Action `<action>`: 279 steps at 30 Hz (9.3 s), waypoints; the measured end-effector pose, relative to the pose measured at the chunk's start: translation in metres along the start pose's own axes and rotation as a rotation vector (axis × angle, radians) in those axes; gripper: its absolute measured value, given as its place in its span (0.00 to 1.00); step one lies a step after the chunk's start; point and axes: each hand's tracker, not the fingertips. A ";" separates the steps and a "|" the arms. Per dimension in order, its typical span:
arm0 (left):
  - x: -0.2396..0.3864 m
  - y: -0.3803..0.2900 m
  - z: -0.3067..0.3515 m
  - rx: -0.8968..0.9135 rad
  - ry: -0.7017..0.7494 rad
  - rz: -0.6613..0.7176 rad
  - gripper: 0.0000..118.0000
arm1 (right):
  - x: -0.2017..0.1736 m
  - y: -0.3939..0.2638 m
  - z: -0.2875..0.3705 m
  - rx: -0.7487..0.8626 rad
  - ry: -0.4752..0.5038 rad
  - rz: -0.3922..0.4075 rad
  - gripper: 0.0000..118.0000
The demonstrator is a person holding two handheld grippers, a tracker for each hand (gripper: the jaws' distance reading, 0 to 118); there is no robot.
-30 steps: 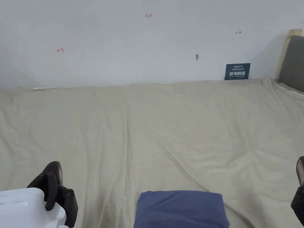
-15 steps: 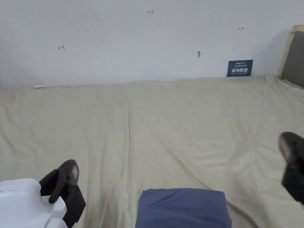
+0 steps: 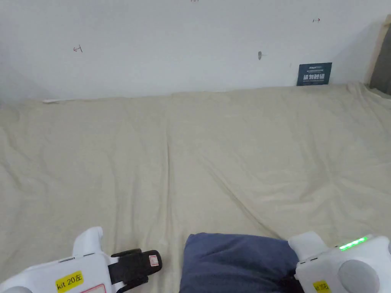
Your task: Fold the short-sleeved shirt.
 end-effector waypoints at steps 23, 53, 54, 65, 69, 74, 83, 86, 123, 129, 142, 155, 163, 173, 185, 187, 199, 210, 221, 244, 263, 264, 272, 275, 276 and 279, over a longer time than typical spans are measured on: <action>-0.018 0.021 -0.150 -0.503 -0.346 0.148 1.00 | 0.024 -0.008 -0.007 0.007 0.119 -0.174 0.00; -0.141 0.176 0.145 -0.281 1.015 -0.291 0.18 | -0.057 0.000 0.025 0.045 0.146 -0.113 0.00; -0.154 0.184 0.158 -0.270 1.098 -0.265 0.18 | -0.060 0.001 0.025 0.044 0.145 -0.111 0.00; -0.198 0.201 0.221 -0.137 1.324 -0.260 1.00 | -0.069 0.019 0.020 0.027 0.127 -0.141 0.00; -0.178 0.188 0.214 -0.051 1.202 -0.243 1.00 | -0.070 0.024 0.023 0.070 0.125 -0.152 0.00; -0.117 0.135 0.153 0.133 0.868 -0.225 0.02 | -0.058 0.024 0.030 0.116 0.120 -0.181 0.00; 0.033 0.028 0.025 0.358 0.539 -0.515 0.00 | -0.035 0.015 0.068 0.255 0.018 -0.208 0.00; 0.088 -0.002 0.014 0.542 0.540 -0.676 0.00 | -0.032 0.007 0.093 0.388 -0.005 -0.214 0.00; 0.137 -0.081 0.035 1.019 0.593 -0.790 1.00 | -0.071 -0.049 0.145 1.152 -0.469 -0.043 0.84; 0.141 -0.080 0.037 1.003 0.579 -0.795 1.00 | -0.071 -0.052 0.145 1.133 -0.447 -0.047 0.84; 0.141 -0.083 0.032 0.921 0.559 -0.686 1.00 | -0.069 -0.045 0.143 1.101 -0.418 -0.039 0.84; 0.153 -0.073 0.024 0.905 0.676 -0.689 1.00 | -0.073 -0.039 0.140 1.058 -0.404 -0.004 0.84; 0.153 -0.078 0.018 0.861 0.659 -0.704 1.00 | -0.075 -0.035 0.131 1.013 -0.383 0.002 0.84; 0.150 -0.075 0.009 0.767 0.661 -0.633 1.00 | -0.077 -0.033 0.126 0.985 -0.370 0.009 0.84; 0.154 -0.076 0.010 0.793 0.647 -0.589 1.00 | -0.076 -0.030 0.124 0.974 -0.372 -0.002 0.84; 0.154 -0.077 0.008 0.794 0.666 -0.584 1.00 | -0.076 -0.030 0.124 0.976 -0.377 -0.002 0.84; 0.152 -0.070 0.019 0.813 0.661 -0.569 1.00 | -0.075 -0.032 0.127 0.998 -0.384 -0.029 0.84; 0.147 -0.065 0.022 0.808 0.678 -0.541 1.00 | -0.076 -0.031 0.129 1.002 -0.385 -0.021 0.84; 0.144 -0.061 0.023 0.791 0.674 -0.494 1.00 | -0.077 -0.029 0.131 0.999 -0.383 -0.008 0.84; 0.141 -0.059 0.029 0.783 0.688 -0.472 1.00 | -0.083 -0.028 0.129 0.979 -0.390 0.003 0.84; 0.149 -0.066 0.023 0.757 0.647 -0.489 1.00 | -0.086 -0.029 0.130 0.983 -0.387 0.010 0.84; 0.150 -0.067 0.024 0.758 0.645 -0.487 1.00 | -0.086 -0.029 0.130 0.982 -0.387 0.009 0.84; 0.150 -0.065 0.027 0.760 0.632 -0.474 1.00 | -0.084 -0.028 0.131 0.981 -0.394 0.010 0.84; 0.150 -0.064 0.028 0.763 0.639 -0.476 1.00 | -0.085 -0.028 0.131 0.982 -0.399 0.014 0.84; 0.150 -0.064 0.028 0.764 0.641 -0.478 1.00 | -0.085 -0.028 0.131 0.982 -0.398 0.014 0.84; 0.149 -0.062 0.030 0.766 0.646 -0.483 1.00 | -0.085 -0.027 0.131 0.982 -0.397 0.010 0.84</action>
